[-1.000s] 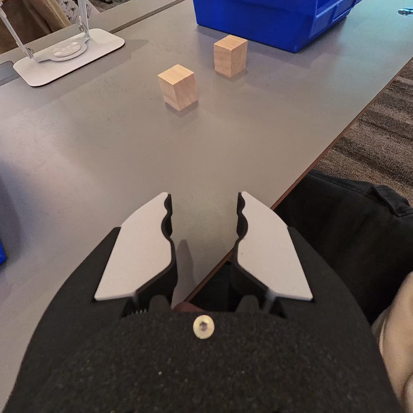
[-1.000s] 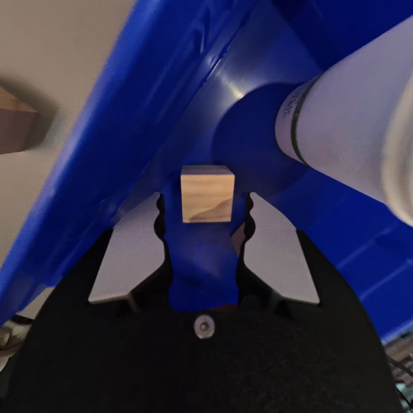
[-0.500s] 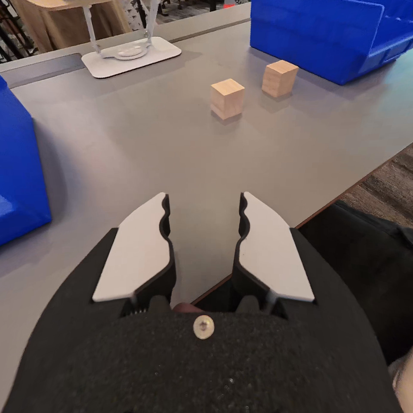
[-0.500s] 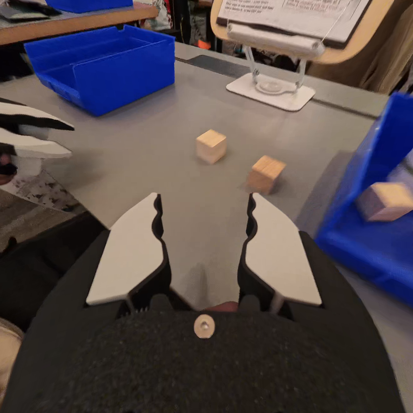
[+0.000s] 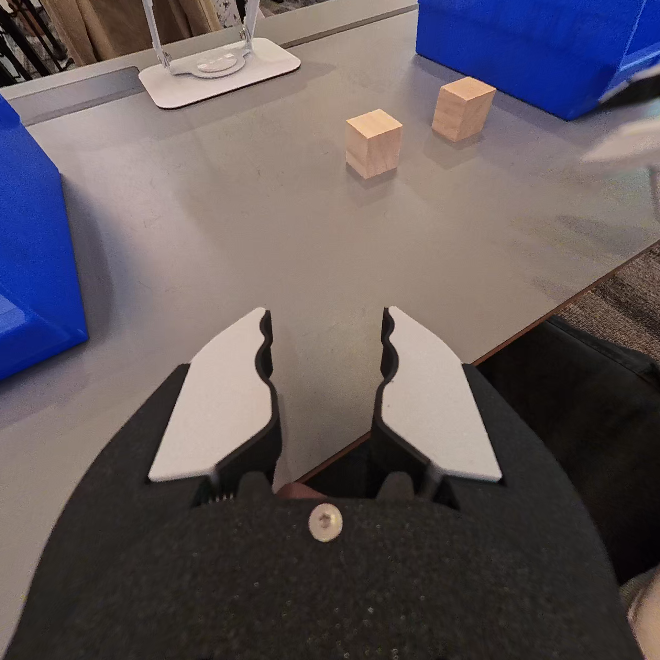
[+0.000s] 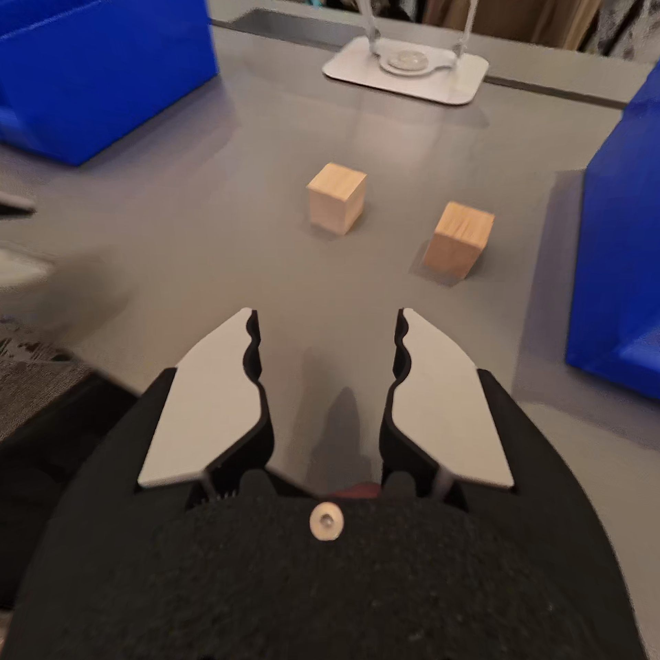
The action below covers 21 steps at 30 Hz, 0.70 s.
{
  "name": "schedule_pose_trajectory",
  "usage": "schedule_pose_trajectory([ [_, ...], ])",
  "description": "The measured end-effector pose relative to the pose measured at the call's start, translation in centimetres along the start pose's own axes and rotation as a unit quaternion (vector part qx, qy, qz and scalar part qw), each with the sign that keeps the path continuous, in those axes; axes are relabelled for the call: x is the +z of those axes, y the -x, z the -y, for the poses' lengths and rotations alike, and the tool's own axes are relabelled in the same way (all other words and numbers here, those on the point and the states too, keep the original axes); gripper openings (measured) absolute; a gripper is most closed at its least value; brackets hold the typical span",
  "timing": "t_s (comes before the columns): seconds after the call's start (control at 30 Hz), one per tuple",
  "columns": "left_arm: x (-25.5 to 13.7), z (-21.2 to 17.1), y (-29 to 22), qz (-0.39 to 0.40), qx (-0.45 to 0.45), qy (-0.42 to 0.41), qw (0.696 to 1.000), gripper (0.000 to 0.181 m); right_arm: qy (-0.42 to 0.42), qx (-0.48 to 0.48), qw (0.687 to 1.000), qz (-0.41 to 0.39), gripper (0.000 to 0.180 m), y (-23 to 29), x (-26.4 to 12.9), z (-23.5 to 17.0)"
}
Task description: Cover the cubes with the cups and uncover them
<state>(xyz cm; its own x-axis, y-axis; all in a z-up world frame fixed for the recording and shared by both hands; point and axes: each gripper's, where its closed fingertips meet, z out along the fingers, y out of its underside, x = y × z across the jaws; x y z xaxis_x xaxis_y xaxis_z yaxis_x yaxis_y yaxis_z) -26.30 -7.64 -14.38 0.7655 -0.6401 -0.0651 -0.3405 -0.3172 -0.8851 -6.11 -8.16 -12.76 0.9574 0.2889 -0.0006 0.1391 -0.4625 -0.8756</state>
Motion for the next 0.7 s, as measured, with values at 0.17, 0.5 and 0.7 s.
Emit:
schedule_pose_trajectory([
  [0.17, 0.5, -0.6, 0.4, 0.001, -0.011, 0.010, 1.000, 0.058, 0.116, 0.059, 0.992, 0.010, 0.075, -1.0, 7.4, 5.5],
  [0.5, 0.0, -1.2, 0.2, 0.010, 0.002, 0.018, 1.000, 0.058, 0.385, 0.144, 0.910, -0.059, 0.069, -1.2, 14.3, 3.5],
  [0.7, -0.5, -0.6, 0.4, 0.022, 0.015, 0.008, 1.000, 0.059, 0.409, 0.153, 0.895, -0.094, 0.047, -0.5, 15.3, 2.1],
])
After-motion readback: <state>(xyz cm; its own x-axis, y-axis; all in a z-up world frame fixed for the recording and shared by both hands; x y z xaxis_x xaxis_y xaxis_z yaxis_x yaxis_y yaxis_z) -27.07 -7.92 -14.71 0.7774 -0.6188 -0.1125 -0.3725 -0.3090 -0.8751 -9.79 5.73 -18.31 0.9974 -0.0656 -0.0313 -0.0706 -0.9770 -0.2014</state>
